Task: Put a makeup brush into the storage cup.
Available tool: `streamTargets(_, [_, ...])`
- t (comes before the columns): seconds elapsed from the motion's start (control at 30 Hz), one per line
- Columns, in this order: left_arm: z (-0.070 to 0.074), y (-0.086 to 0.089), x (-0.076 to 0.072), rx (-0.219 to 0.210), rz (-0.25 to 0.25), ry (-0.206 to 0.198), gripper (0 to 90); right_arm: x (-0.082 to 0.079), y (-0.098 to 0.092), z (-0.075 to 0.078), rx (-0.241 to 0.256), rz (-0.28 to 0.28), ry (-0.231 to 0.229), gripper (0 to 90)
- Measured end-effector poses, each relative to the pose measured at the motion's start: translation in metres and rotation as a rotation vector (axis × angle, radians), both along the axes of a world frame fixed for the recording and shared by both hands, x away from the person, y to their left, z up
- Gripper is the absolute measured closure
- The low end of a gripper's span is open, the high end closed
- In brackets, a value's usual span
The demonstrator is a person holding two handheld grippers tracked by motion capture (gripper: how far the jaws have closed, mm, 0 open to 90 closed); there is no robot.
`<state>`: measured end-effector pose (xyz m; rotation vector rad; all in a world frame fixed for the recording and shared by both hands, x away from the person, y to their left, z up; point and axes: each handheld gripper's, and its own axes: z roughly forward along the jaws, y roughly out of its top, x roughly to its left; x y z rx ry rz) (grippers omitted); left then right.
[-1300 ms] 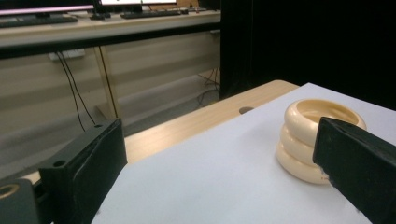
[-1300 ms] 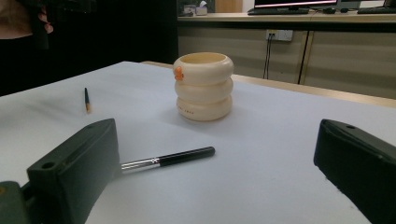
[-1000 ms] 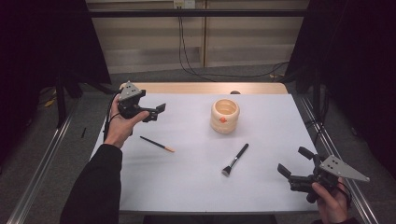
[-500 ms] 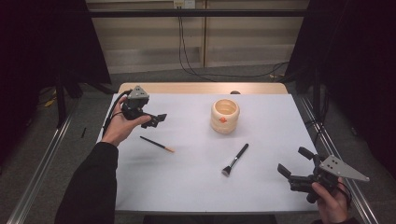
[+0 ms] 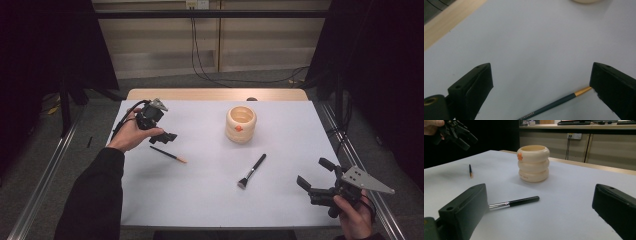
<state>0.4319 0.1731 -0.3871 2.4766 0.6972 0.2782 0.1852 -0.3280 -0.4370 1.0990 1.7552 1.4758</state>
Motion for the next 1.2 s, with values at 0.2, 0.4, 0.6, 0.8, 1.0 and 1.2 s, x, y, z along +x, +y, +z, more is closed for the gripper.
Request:
streamTargets(0.2, [-0.012, -0.004, 0.004, 0.071, 0.012, 0.054, 5.0, 0.000, 0.000, 0.000, 0.003, 0.010, -0.002, 0.0])
streamTargets(0.4, [-0.021, -0.005, 0.006, 0.094, 0.026, 0.128, 4.8, 0.000, 0.000, -0.001, 0.000, 0.011, 0.010, 0.0])
streamTargets(0.6, [-0.027, -0.005, 0.006, 0.140, -0.031, 0.145, 5.4, 0.000, 0.001, -0.001, 0.003, 0.013, 0.007, 0.0])
streamTargets(0.8, [-0.028, -0.004, 0.003, 0.157, -0.117, 0.105, 7.4, 0.000, 0.001, -0.001, -0.004, 0.023, 0.013, 0.0])
streamTargets(1.0, [-0.033, -0.009, -0.004, 0.180, -0.242, 0.094, 9.7, 0.000, 0.000, -0.001, -0.004, 0.020, 0.014, 0.0])
streamTargets(1.2, [-0.037, -0.012, -0.008, 0.216, -0.324, 0.069, 19.8, 0.001, 0.000, -0.001, -0.011, 0.021, 0.011, 0.0])
